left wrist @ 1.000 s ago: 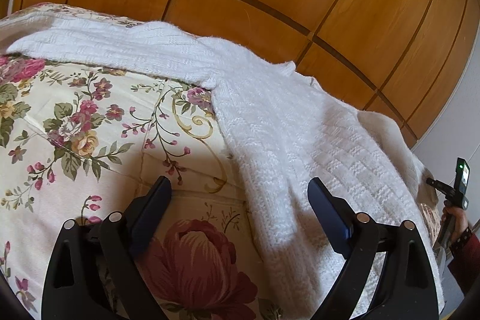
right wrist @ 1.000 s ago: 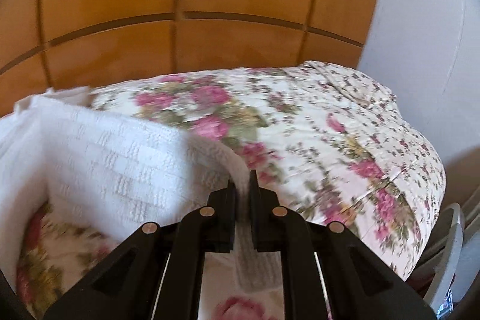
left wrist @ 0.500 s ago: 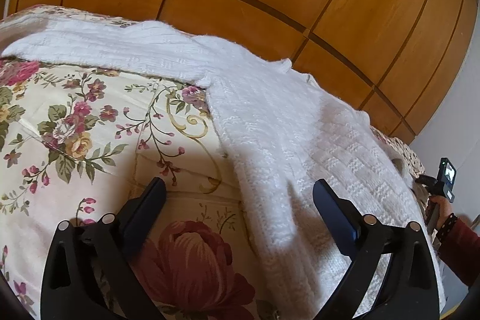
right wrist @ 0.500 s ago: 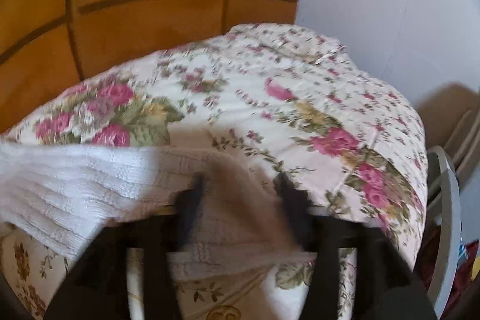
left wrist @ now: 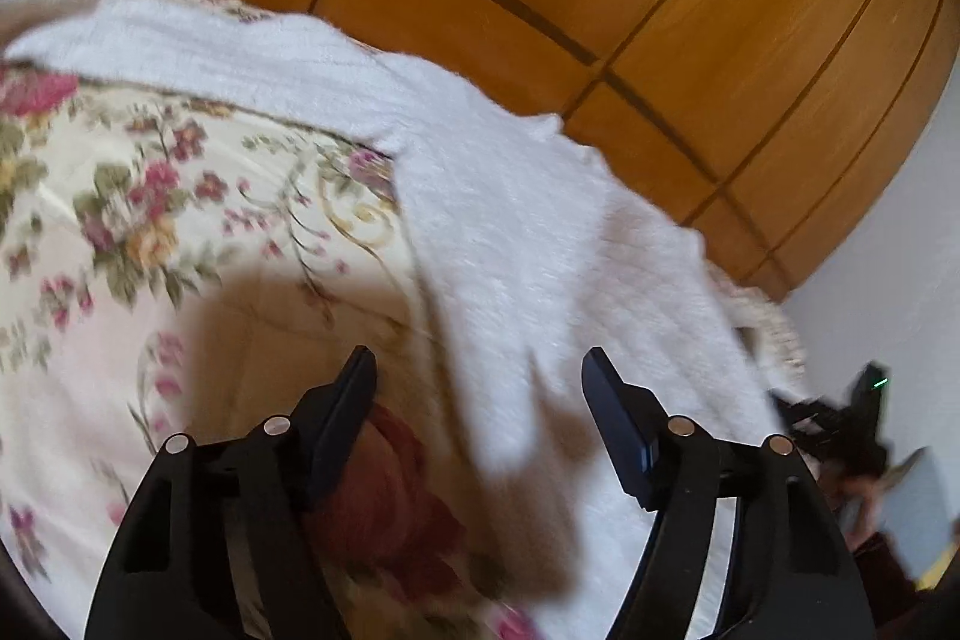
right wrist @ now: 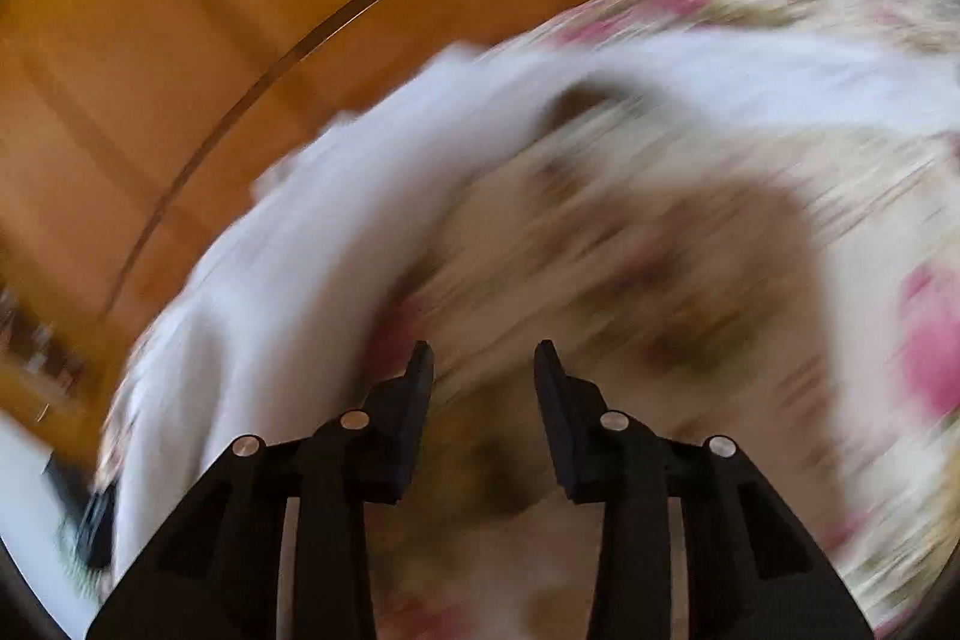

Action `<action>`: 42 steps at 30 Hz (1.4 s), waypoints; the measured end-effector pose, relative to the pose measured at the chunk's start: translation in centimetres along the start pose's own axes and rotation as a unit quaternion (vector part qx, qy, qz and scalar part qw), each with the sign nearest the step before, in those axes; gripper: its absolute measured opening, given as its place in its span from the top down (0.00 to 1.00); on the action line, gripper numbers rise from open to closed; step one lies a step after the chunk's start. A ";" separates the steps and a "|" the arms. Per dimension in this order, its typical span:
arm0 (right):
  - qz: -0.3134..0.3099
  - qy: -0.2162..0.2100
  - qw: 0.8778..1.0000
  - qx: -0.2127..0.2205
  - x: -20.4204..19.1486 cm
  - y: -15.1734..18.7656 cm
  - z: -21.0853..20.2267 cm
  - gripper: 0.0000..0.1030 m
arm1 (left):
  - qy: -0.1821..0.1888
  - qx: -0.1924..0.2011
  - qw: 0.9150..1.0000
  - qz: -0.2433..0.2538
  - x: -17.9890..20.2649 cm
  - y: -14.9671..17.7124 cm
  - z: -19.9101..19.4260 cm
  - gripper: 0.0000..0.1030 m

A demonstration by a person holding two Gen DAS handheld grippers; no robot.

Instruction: Fold small clothes

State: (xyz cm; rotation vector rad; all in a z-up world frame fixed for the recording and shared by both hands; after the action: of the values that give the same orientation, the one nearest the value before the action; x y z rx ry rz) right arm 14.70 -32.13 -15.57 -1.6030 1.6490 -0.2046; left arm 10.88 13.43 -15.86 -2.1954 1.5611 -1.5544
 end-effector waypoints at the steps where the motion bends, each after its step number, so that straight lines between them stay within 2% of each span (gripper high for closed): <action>1: -0.014 -0.014 1.000 -0.006 -1.6 0.8 0.3 0.67 | 0.020 -0.006 1.000 -0.012 0.2 0.4 -0.3 0.32; 3: -0.039 -0.046 0.998 -0.022 -4.7 2.6 1.0 0.66 | 0.064 -0.023 0.997 -0.033 0.9 1.5 -0.8 0.32; 6: -0.042 -0.066 0.997 -0.023 -7.2 4.5 1.8 0.66 | 0.090 -0.041 0.995 -0.032 2.0 3.4 -0.8 0.32; 7: -0.031 -0.069 0.997 -0.017 -7.6 4.7 1.8 0.66 | 0.096 -0.048 0.994 -0.028 2.4 4.0 -0.7 0.32; 11: 0.041 -0.135 0.990 -0.011 -8.8 5.1 2.3 0.66 | 0.102 -0.075 0.992 0.005 4.3 6.1 -0.1 0.32; 12: 0.048 -0.144 0.988 -0.012 -9.0 5.1 2.5 0.66 | 0.111 -0.084 0.990 0.006 4.8 6.5 0.0 0.35; 13: 0.051 -0.153 0.987 -0.015 -9.3 5.0 2.8 0.66 | 0.123 -0.098 0.988 0.001 5.2 6.8 0.3 0.50; 14: 0.051 -0.169 0.984 -0.020 -10.0 4.9 2.9 0.73 | 0.131 -0.116 0.985 -0.009 5.4 7.1 0.8 0.65; 15: 0.051 -0.184 0.981 -0.025 -10.3 4.9 3.1 0.85 | 0.121 -0.130 0.984 -0.014 5.4 7.4 1.2 0.70; 17: 0.040 -0.195 0.979 -0.035 -11.2 4.9 2.9 0.94 | 0.103 -0.125 0.987 -0.008 5.3 7.5 1.2 0.83; 19: 0.039 -0.200 0.978 -0.033 -11.3 4.6 2.3 0.95 | 0.099 -0.112 0.988 -0.021 5.1 7.1 0.4 0.93; 22: 0.057 -0.210 0.976 -0.005 -10.6 3.4 0.1 0.96 | 0.088 -0.087 0.992 -0.036 4.3 5.7 -1.4 0.93; 25: 0.042 -0.180 0.982 0.038 -8.7 1.5 -4.3 0.96 | 0.078 -0.057 0.995 -0.032 4.0 4.3 -4.0 0.94; 28: 0.025 -0.150 0.987 0.057 -7.0 0.8 -7.4 0.97 | 0.069 -0.034 0.997 -0.020 3.7 3.1 -6.2 0.94; 30: 0.004 -0.105 0.992 0.065 -5.3 0.7 -8.7 0.97 | 0.041 -0.036 0.999 -0.002 3.0 3.2 -6.1 0.94; 32: -0.004 -0.074 0.997 0.039 -3.9 1.6 -7.8 0.96 | 0.016 -0.061 0.998 0.008 2.0 4.3 -5.3 0.94; 34: 0.007 -0.068 0.998 0.007 -3.0 3.1 -6.3 0.92 | -0.010 -0.095 0.995 0.020 1.2 5.7 -3.8 0.93; 35: 0.004 -0.062 0.998 -0.008 -2.8 4.1 -5.4 0.84 | -0.023 -0.103 0.994 0.027 0.9 6.1 -3.3 0.86; 36: -0.003 -0.053 0.998 -0.019 -2.9 4.9 -4.7 0.52 | -0.014 -0.096 0.995 0.027 1.0 6.3 -3.3 0.82; 37: -0.003 -0.053 0.998 -0.022 -2.7 5.6 -4.5 0.37 | 0.004 -0.090 0.996 0.020 1.2 6.3 -3.6 0.64; 38: 0.010 -0.073 0.997 -0.015 -2.8 6.0 -4.5 0.30 | 0.025 -0.088 0.996 0.010 1.3 6.3 -4.1 0.45; 40: 0.043 -0.134 0.990 -0.020 -3.2 6.7 -4.0 0.33 | 0.053 -0.077 0.996 -0.011 1.4 5.9 -4.7 0.36; 41: 0.052 -0.141 0.988 -0.028 -3.1 7.1 -3.7 0.45 | 0.051 -0.075 0.996 -0.015 1.5 5.8 -4.4 0.36; 42: 0.052 -0.137 0.989 -0.036 -3.3 7.2 -2.9 0.63 | 0.043 -0.079 0.996 -0.013 1.4 5.7 -3.7 0.36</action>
State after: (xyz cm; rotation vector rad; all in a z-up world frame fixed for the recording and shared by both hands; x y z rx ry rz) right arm 6.91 -29.04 -16.75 -1.5182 1.5344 0.1255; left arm 4.27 11.33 -16.03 -2.2640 1.7451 -1.6034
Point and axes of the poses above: each gripper's, at about its wrist camera, not at the fingertips, and z roughly the way its jaws point, x to its right, y to its underside, the point moved 7 cm from there along z, roughly the way its jaws point, and after that the axes turned 10 degrees about -z, right-handed, at the moved point
